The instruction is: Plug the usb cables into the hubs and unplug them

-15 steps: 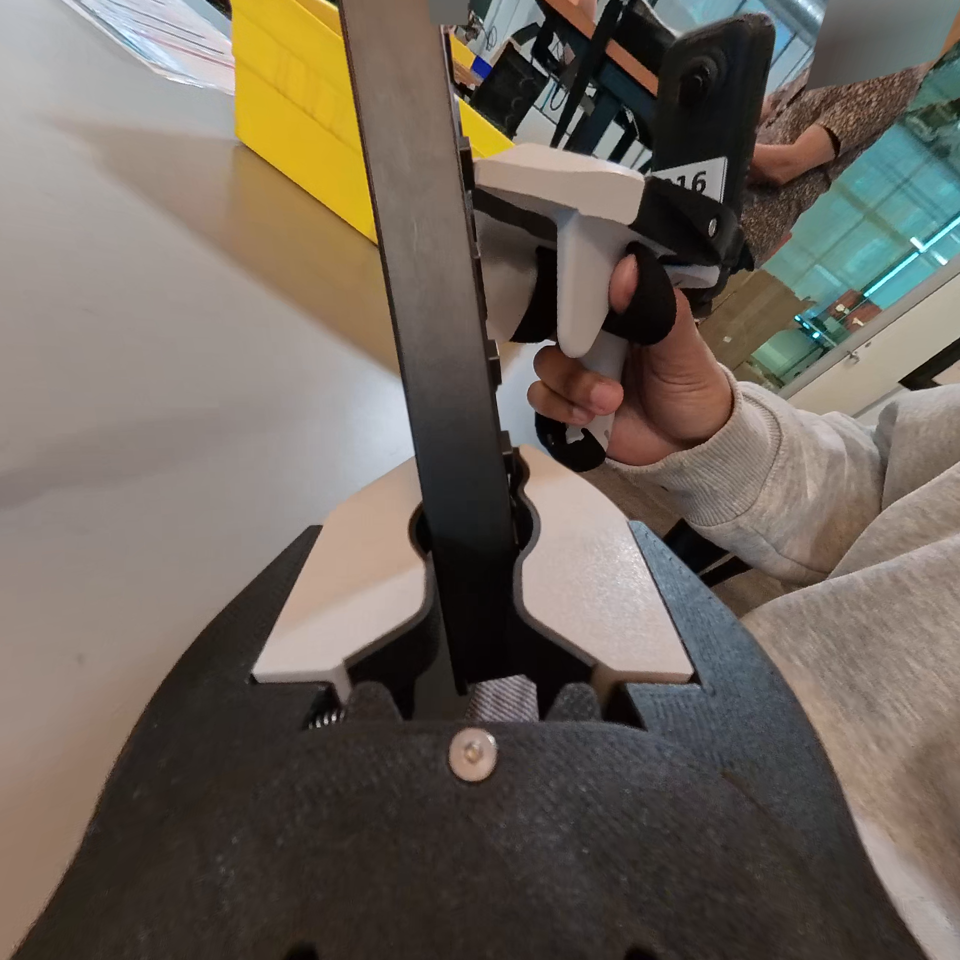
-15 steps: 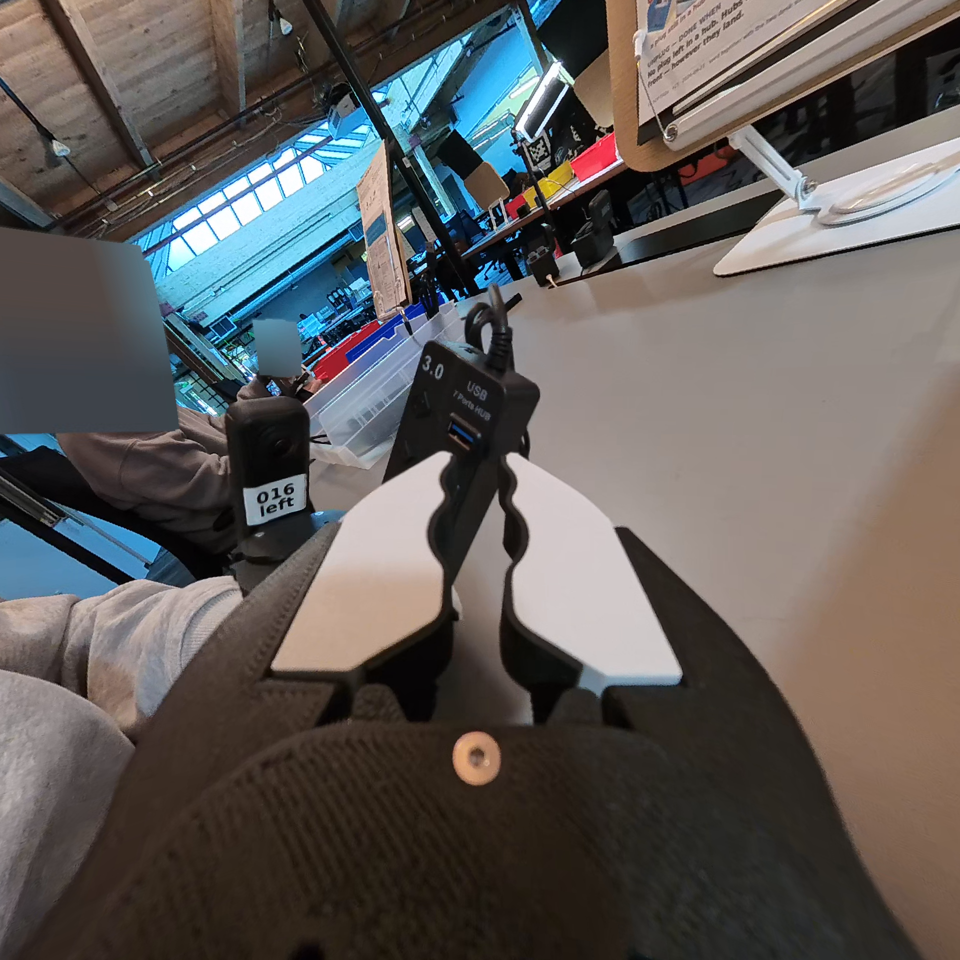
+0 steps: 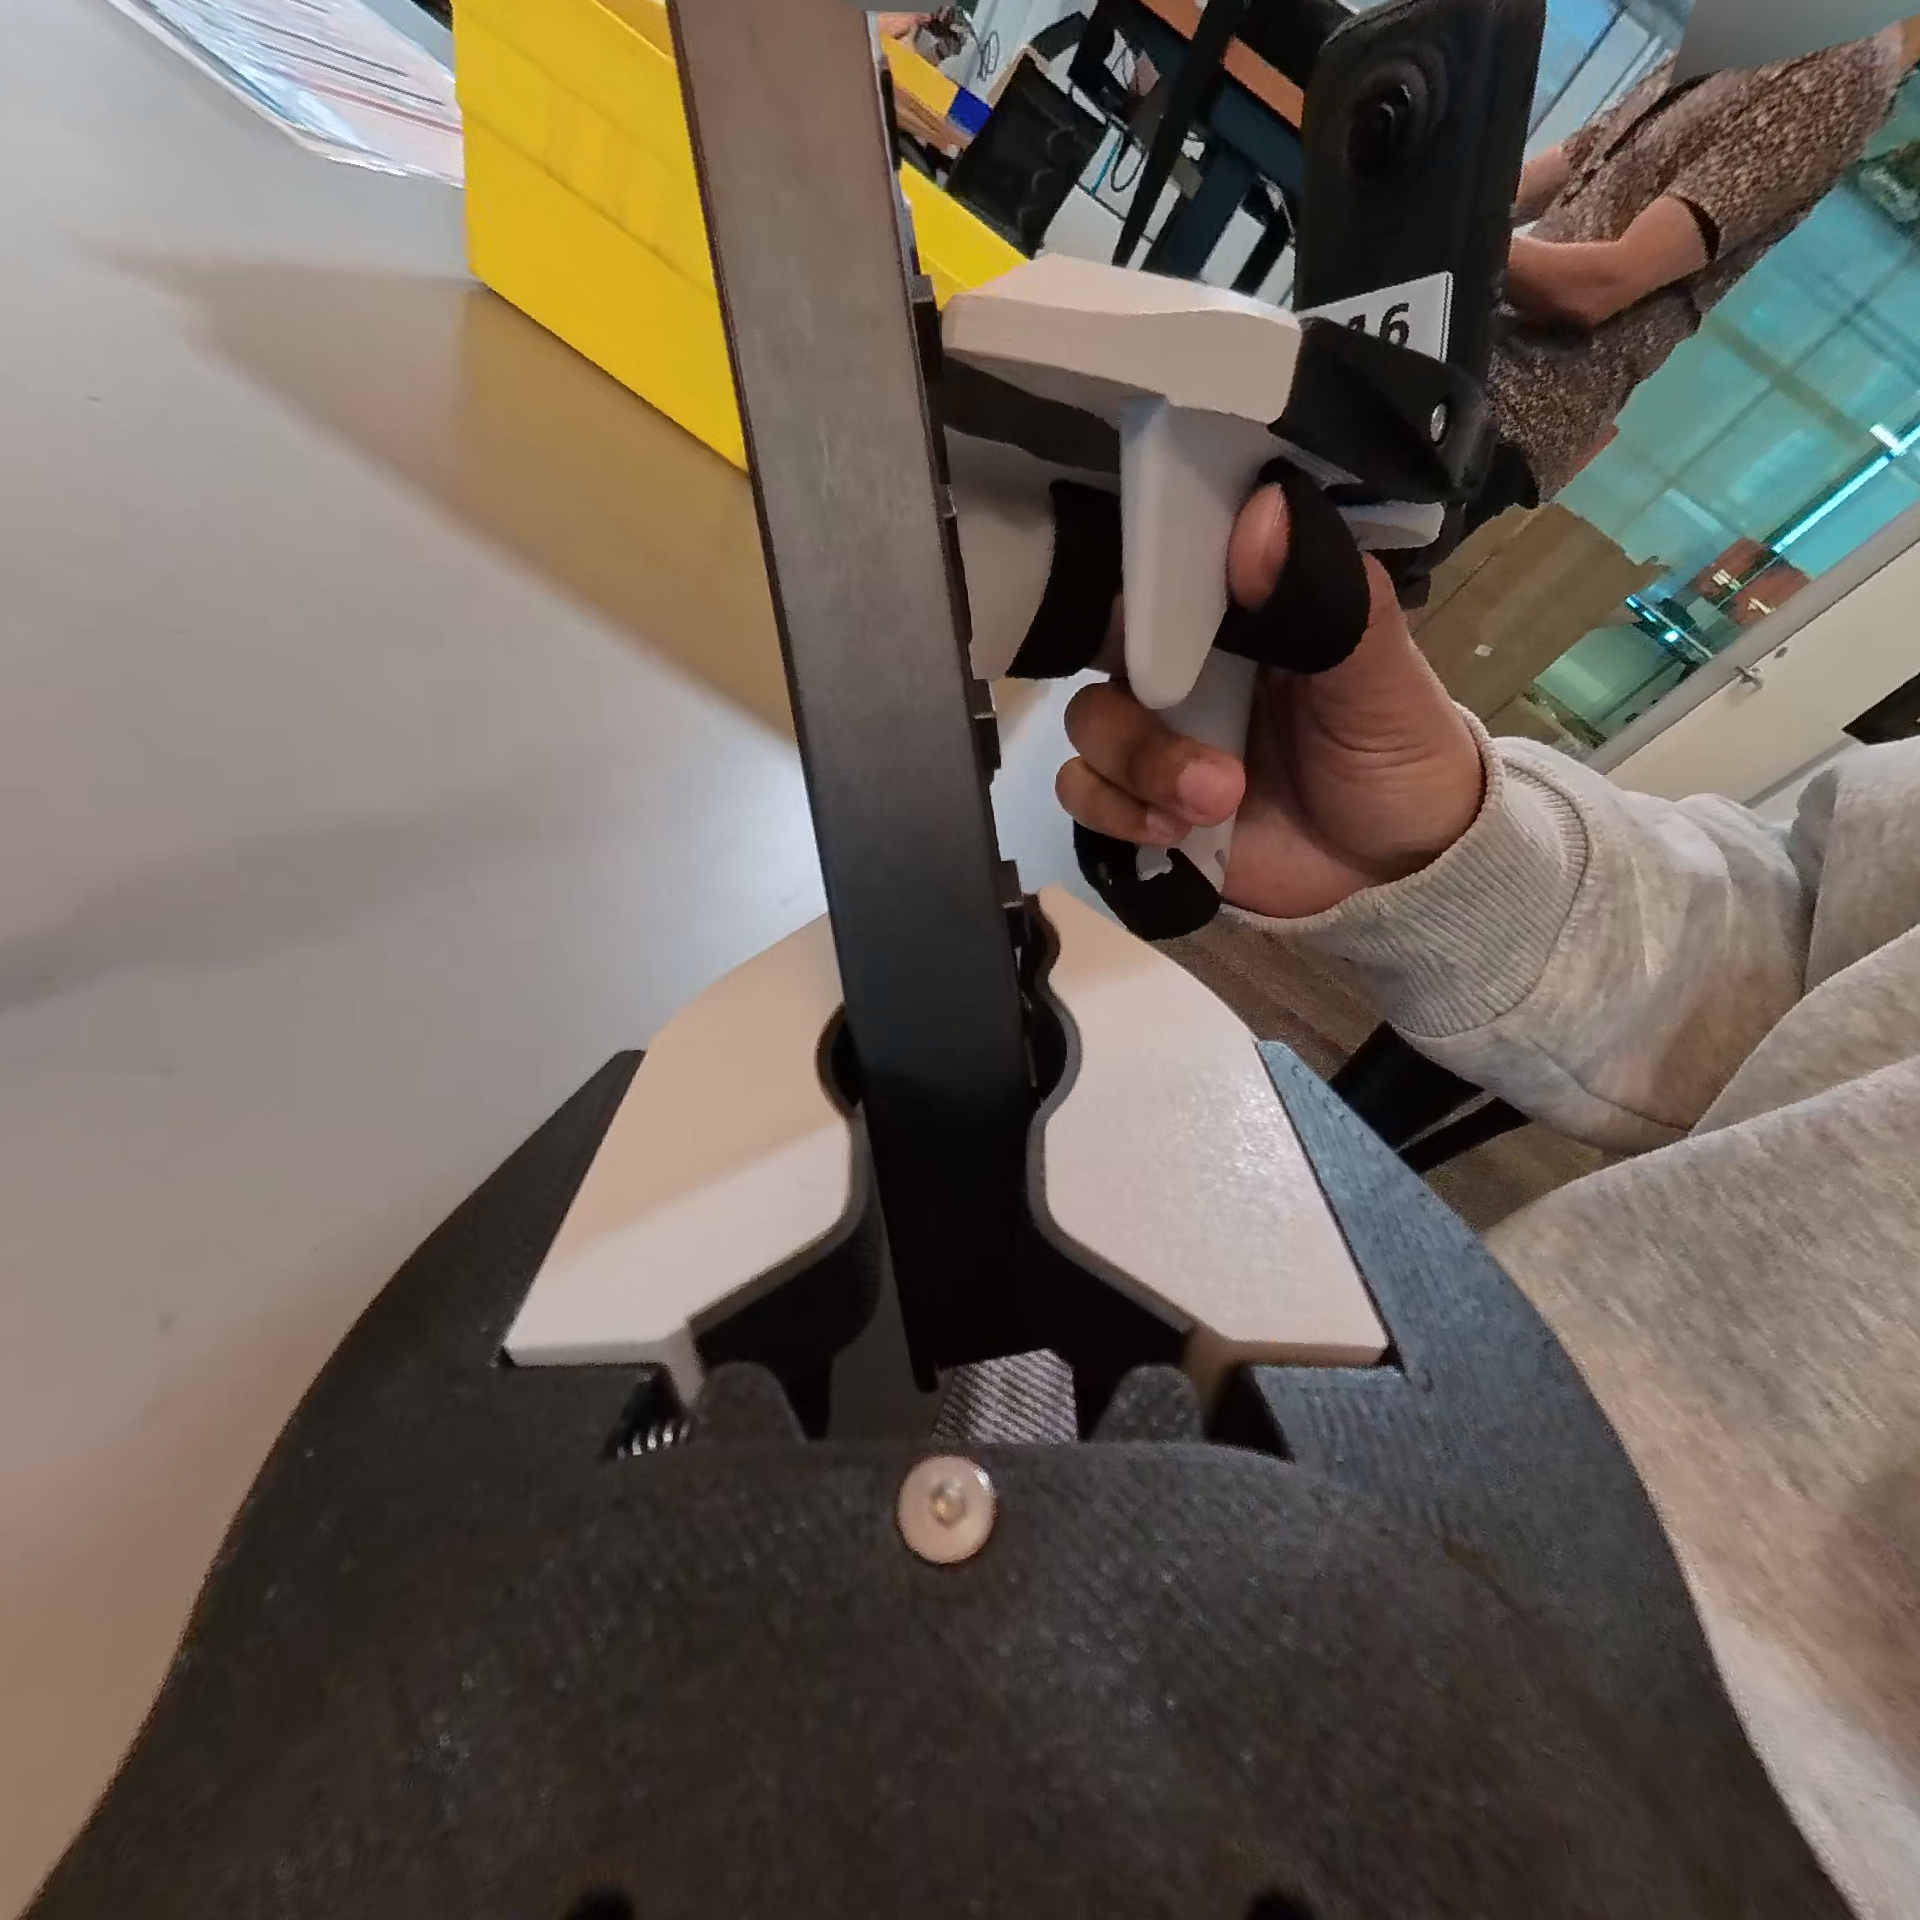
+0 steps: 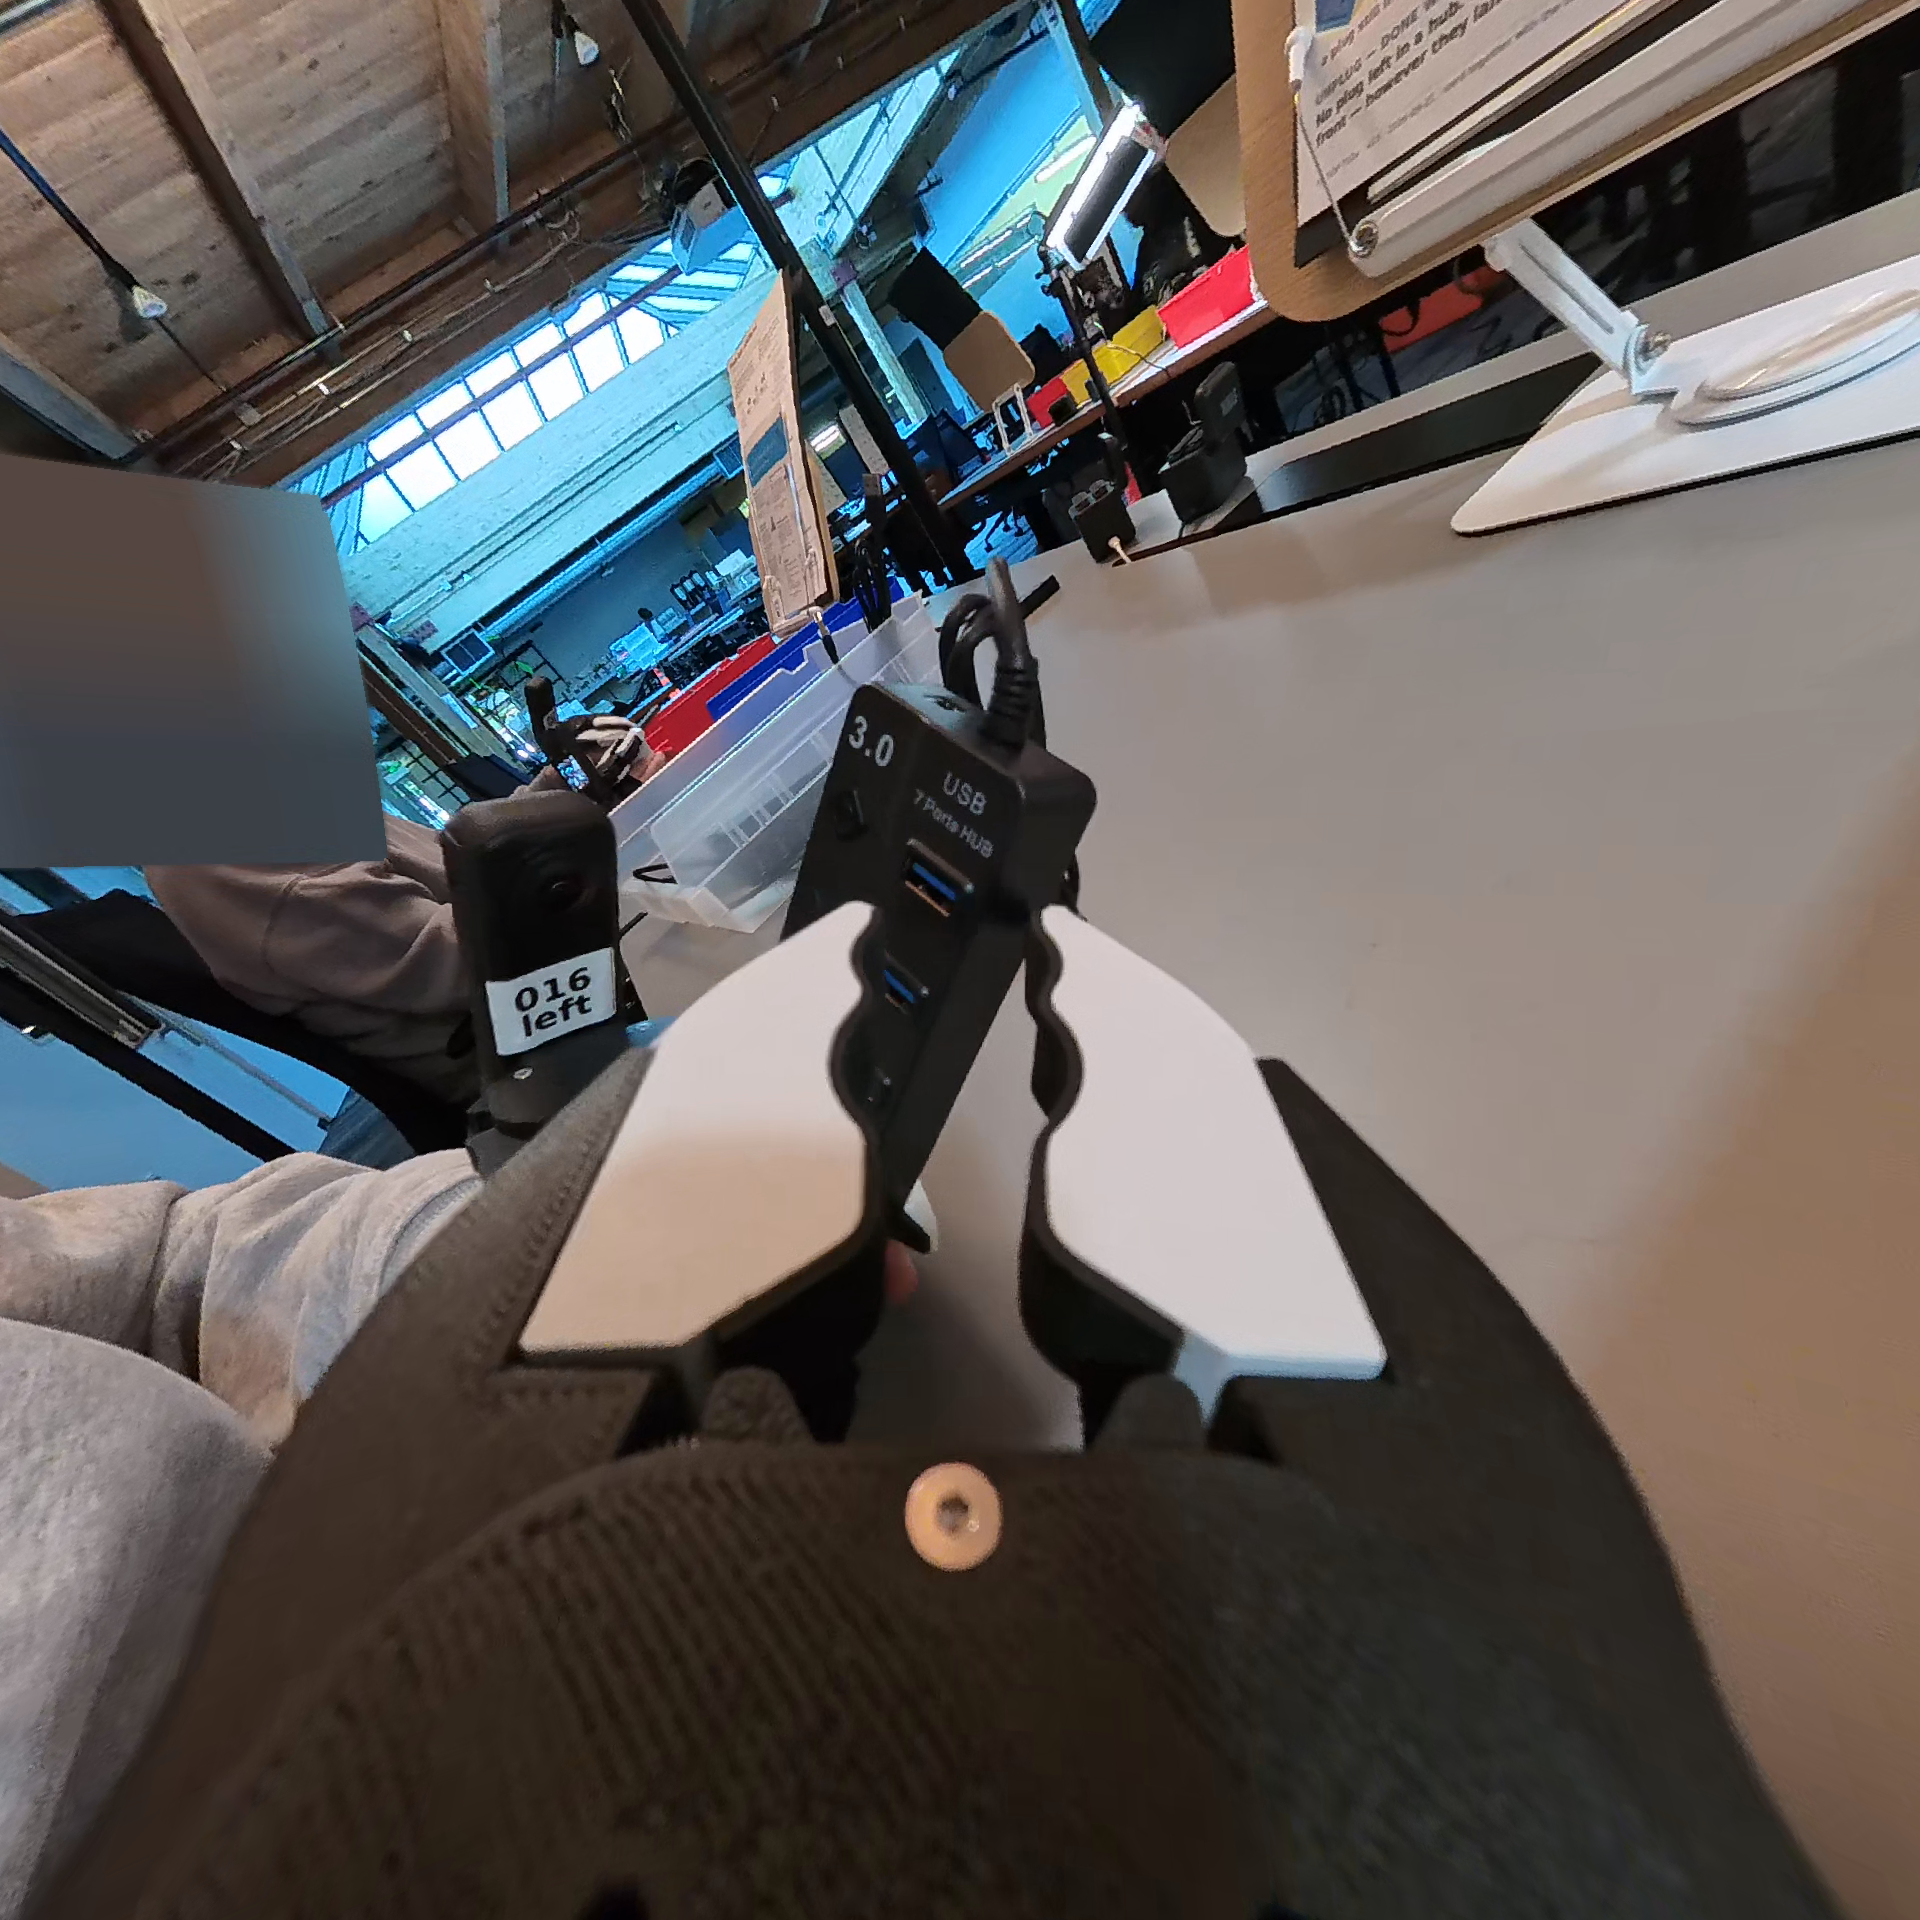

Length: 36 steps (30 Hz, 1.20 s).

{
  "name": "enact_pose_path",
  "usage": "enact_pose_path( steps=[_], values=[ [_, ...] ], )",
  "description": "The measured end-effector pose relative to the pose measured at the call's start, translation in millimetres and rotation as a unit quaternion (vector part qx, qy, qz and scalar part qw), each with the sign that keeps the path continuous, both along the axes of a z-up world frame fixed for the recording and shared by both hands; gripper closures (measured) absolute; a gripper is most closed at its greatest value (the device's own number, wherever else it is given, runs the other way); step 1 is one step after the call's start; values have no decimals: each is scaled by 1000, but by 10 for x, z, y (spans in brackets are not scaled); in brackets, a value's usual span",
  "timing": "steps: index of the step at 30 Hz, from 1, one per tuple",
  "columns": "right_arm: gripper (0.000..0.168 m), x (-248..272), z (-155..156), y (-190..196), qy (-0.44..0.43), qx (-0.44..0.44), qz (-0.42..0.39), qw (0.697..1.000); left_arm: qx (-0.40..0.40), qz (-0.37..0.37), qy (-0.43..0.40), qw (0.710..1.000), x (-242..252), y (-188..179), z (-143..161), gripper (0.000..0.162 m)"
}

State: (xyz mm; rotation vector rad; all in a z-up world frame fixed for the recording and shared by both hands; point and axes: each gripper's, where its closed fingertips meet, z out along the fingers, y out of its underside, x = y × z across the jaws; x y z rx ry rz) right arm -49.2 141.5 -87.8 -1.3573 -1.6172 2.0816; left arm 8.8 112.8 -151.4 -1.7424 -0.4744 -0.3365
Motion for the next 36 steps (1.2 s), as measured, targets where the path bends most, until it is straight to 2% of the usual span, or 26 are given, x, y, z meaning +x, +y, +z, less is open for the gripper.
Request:
enact_pose_path(
  steps=[14, 19, 28, 34, 36],
  values=[
    [149, 5, -17, -2, 3, 17, 1, 1000, 4, -1, -8, 1000, -7, -6, 8, 135],
    [138, 11, -16, -34, -1, 7, 9, 1000, 0, 1, -5, 1000, -9, -4, -1, 135],
    [146, 5, -46, -17, -5, 24, 5, 1000, -1, 0, -2, 1000, -3, -1, -5, 135],
    [168, 21, -44, -14, -4, 29, 8, 1000, 15, 6, -29, 999, -45, -20, 27, 135],
    [168, 24, -60, -33, -6, 34, 12, 999, 20, 6, -35, 999, -53, -24, 38, 135]
  ],
)
